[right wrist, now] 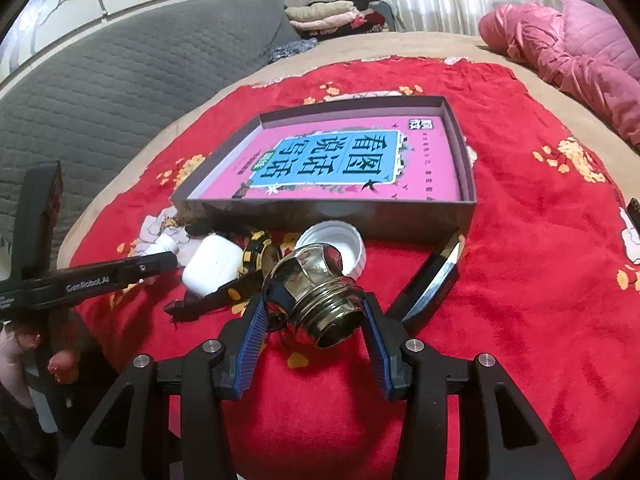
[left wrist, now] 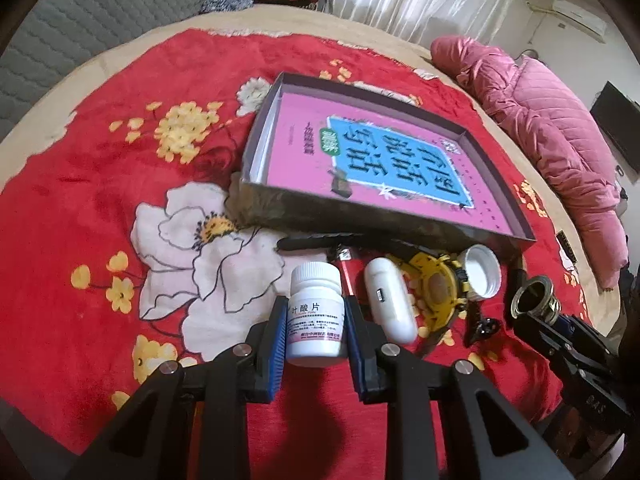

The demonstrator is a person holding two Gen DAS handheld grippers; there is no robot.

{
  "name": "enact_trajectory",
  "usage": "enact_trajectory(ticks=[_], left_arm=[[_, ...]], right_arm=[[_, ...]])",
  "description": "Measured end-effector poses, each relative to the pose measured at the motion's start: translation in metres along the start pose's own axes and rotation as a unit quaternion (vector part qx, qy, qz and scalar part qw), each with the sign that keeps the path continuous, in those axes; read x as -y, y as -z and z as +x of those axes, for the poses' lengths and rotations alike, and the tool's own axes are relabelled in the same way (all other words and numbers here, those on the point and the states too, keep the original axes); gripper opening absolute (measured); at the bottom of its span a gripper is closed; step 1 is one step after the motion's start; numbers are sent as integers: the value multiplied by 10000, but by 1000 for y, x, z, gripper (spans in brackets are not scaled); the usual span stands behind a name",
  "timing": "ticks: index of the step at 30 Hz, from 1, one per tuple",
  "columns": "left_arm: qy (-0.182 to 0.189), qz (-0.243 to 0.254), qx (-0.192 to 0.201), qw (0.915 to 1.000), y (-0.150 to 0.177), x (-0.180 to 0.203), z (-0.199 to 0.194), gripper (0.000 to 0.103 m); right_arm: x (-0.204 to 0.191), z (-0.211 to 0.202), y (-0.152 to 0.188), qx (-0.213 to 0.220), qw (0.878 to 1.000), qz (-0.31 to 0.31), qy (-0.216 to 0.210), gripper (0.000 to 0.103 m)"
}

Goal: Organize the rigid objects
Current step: 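Close left gripper on white medicine bottle while right gripper closes on silver fitting, then carry bottle with left tool into tray while right tool carries fitting into tray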

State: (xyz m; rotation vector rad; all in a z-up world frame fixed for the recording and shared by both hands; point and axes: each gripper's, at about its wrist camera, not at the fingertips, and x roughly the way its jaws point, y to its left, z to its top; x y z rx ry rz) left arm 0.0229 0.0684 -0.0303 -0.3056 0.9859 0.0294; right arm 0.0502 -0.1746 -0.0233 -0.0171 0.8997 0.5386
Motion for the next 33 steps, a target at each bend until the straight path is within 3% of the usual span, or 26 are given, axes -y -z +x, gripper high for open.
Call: enact_trajectory(ticks=[10, 22, 33], left_arm=[[55, 80, 201, 9998, -5, 6, -10, 27], [-2, 227, 484, 9986, -24, 17, -11, 27], [-94, 177, 655, 9976, -51, 17, 1, 27]], right_arm=[[12, -14, -9, 371, 9986, 1, 378, 48], [18, -12, -27, 700, 9966, -68, 419, 48], [28, 0, -38, 742, 9965, 39, 380, 48]])
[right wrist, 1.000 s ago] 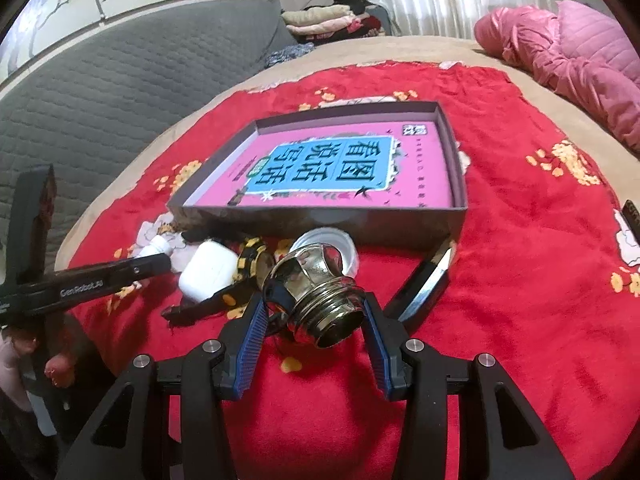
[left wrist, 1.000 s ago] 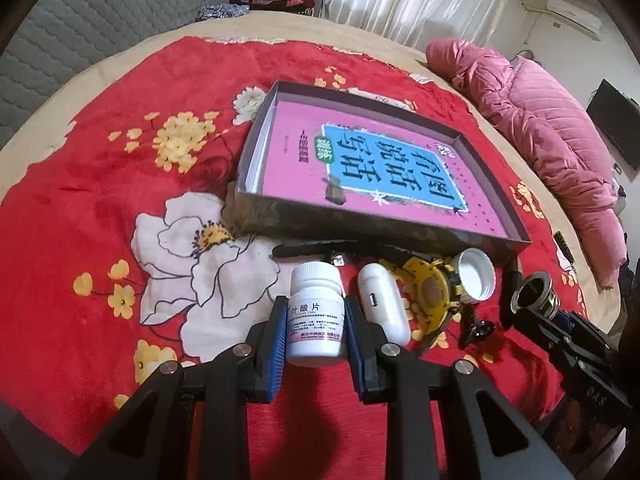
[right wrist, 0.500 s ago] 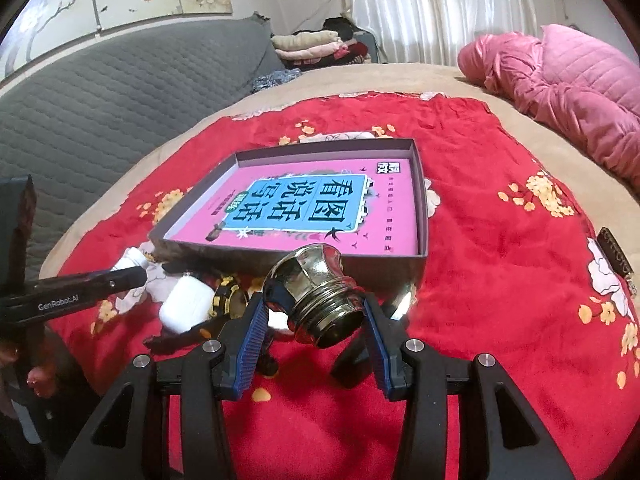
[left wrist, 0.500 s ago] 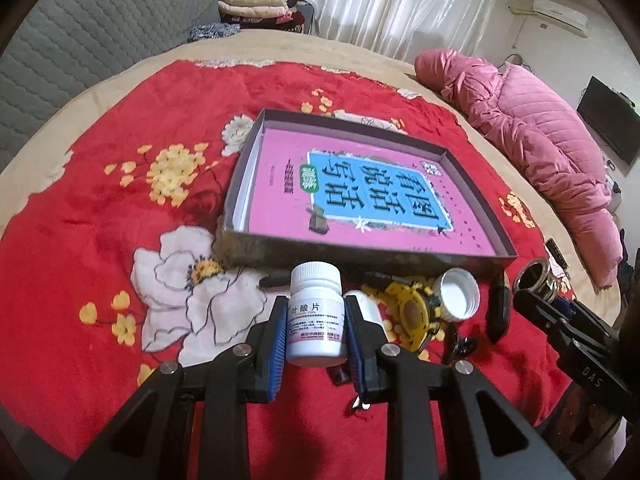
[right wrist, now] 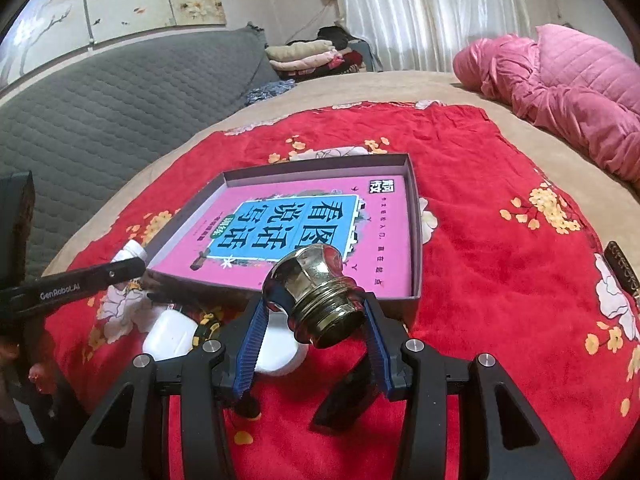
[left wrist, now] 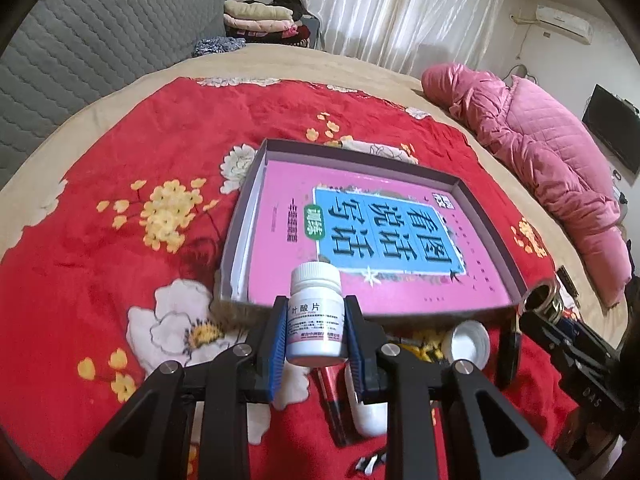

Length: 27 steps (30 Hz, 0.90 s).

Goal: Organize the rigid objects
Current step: 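Carry bottle with left tool into tray while right tool carries fitting into tray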

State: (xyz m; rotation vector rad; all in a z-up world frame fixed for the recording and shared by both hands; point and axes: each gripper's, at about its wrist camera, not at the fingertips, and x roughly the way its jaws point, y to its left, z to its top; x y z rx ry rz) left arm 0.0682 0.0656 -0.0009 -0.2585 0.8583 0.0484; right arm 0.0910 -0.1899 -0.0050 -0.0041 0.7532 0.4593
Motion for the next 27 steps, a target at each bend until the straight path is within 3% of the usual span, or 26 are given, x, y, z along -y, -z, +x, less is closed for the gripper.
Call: enact_trajectory(ticks=[20, 27], left_arm=[[-22, 39, 2, 10000, -26, 7, 32, 27], [-99, -32, -123, 9999, -31, 1, 48, 27]], right_arm=[[15, 26, -19, 33, 9998, 183, -27, 48], [19, 44, -26, -149, 9996, 223, -14, 48]])
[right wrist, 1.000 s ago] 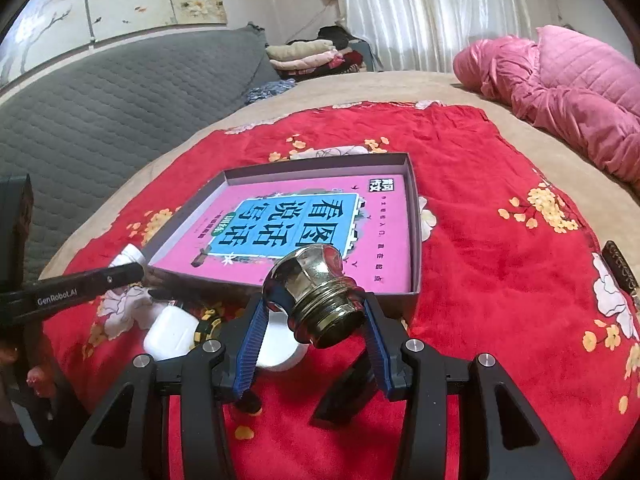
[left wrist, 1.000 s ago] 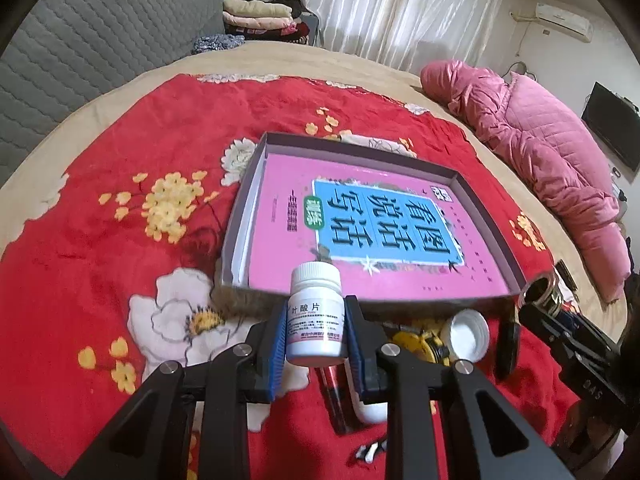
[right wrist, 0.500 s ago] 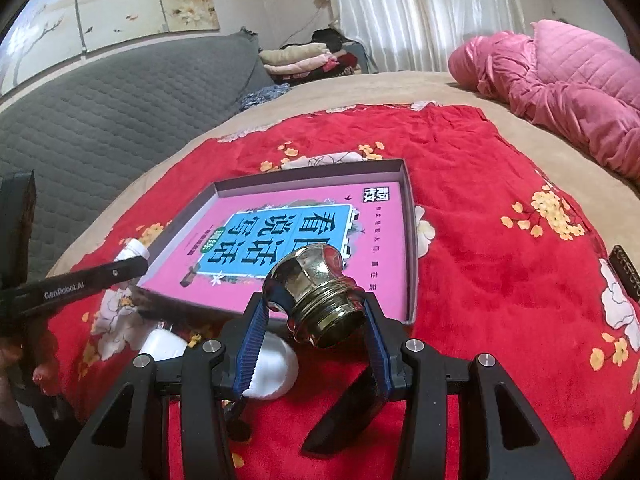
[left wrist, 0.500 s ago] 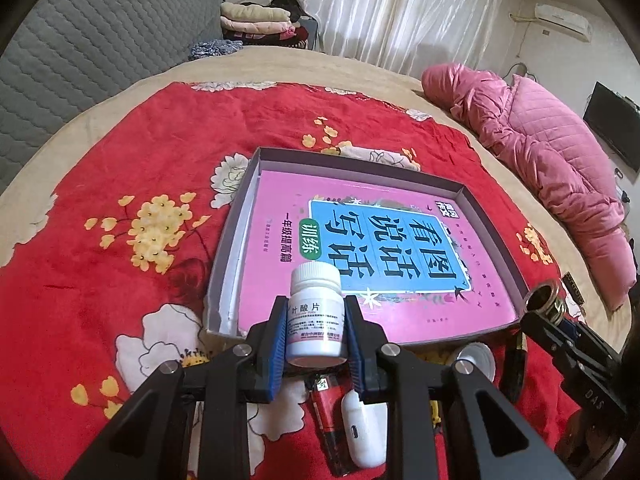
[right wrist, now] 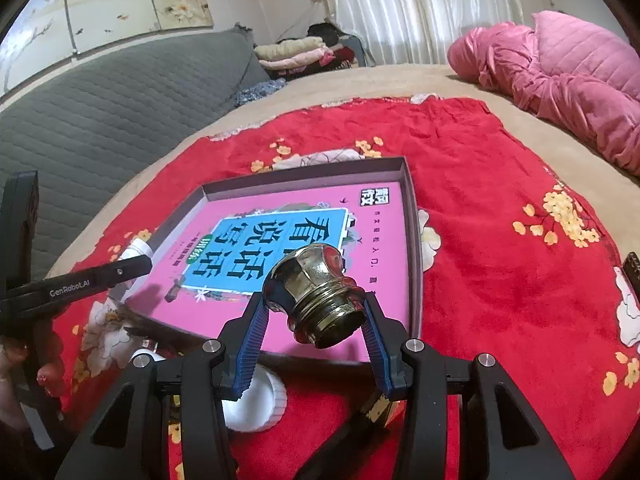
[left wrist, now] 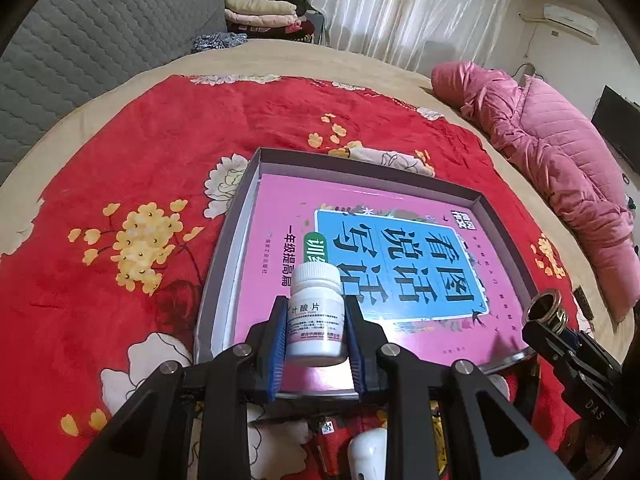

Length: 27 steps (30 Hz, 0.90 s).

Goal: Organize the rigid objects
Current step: 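Carry bottle with left tool into tray while right tool carries fitting into tray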

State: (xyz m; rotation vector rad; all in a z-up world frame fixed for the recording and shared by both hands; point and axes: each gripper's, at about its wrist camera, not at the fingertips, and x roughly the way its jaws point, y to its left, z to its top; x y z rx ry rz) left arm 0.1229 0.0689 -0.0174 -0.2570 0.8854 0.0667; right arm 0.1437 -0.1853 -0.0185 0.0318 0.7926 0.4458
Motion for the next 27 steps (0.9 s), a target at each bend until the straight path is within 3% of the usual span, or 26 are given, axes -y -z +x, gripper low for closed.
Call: enact_trajectory(ticks=[11, 18, 27], left_arm=[[-231, 136, -170, 9995, 2, 1, 13, 27], [-347, 123, -240, 9990, 5, -4, 17, 27], [-424, 129, -270, 9987, 9, -8, 16, 27]], right_arm=[[0, 13, -1, -190, 9996, -111, 191, 48], [-14, 19, 3, -257, 9957, -621, 630, 48], [-10, 19, 2, -281, 9945, -606, 802, 48]])
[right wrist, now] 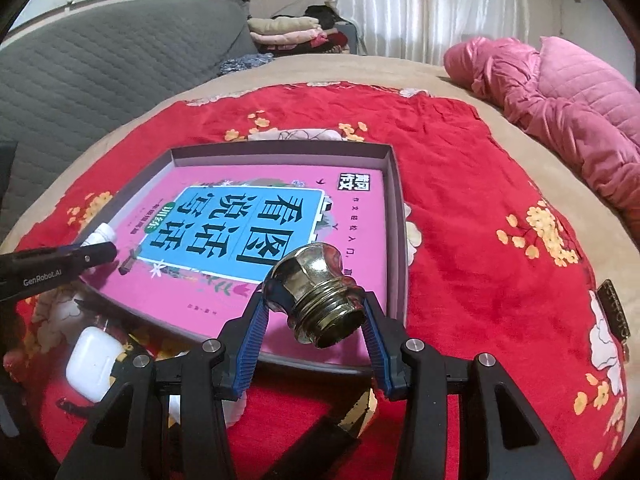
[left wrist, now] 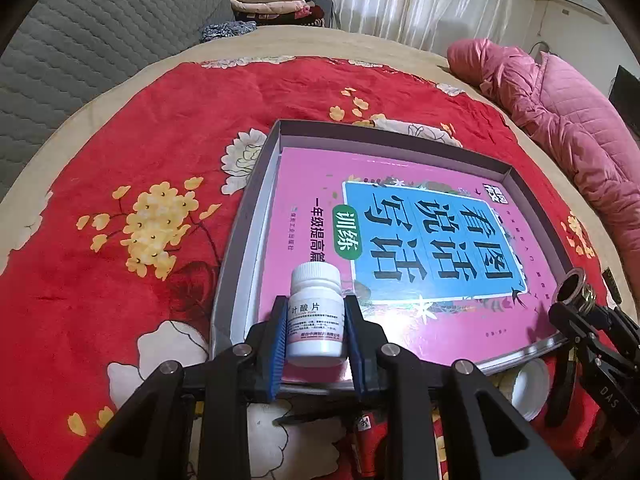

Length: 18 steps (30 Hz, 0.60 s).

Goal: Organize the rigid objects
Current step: 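Carry bottle with left tool into tray while right tool carries fitting into tray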

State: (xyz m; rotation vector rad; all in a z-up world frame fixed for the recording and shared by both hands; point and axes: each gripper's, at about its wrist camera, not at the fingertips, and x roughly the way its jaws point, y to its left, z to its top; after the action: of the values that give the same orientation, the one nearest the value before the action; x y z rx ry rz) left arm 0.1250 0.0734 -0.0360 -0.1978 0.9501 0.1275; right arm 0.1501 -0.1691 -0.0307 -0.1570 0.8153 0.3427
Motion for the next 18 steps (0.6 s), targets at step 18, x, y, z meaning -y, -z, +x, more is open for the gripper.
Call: enact_trajectory(ticks=[18], left_arm=[[-228, 22, -83, 9997, -2, -7, 4, 27]], right_arm=[[2, 11, -11, -604, 9979, 64, -223, 49]])
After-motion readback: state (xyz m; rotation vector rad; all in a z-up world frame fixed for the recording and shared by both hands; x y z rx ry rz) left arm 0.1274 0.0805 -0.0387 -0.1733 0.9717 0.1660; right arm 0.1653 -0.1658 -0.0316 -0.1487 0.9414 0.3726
